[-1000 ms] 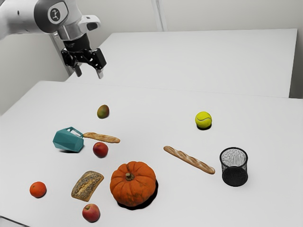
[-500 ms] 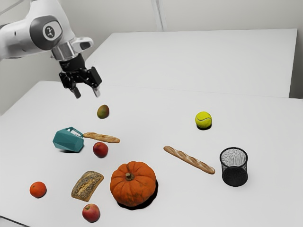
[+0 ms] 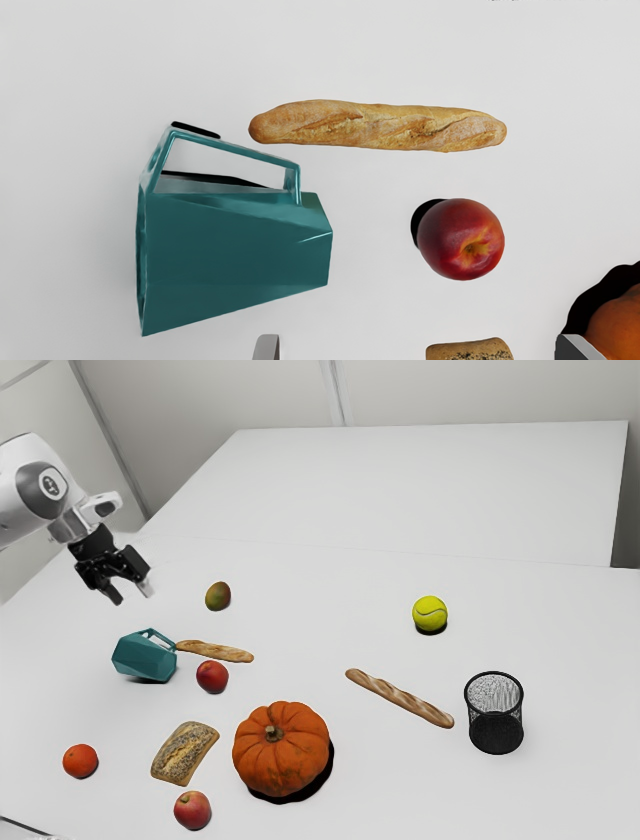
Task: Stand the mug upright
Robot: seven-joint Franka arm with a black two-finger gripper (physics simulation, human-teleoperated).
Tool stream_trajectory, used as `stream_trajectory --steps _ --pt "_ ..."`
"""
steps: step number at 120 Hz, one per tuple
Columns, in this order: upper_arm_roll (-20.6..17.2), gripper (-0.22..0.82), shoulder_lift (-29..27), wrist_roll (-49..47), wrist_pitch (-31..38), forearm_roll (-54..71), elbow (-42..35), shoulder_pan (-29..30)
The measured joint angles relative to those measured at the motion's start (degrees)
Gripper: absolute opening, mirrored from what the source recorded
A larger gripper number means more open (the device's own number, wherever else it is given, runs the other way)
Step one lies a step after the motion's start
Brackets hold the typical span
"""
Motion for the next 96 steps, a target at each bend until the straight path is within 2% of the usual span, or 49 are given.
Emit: stream_trajectory --steps 44,73,96 --pt "-0.8 0.6 12.0 11.9 0.9 -2.1 7.3 7.9" --pt "-0.8 0.6 18.1 18.3 -2.3 -3.1 11.3 11.3" --pt "-0.7 0.6 20.3 22.0 -6.4 -6.2 11.5 12.5"
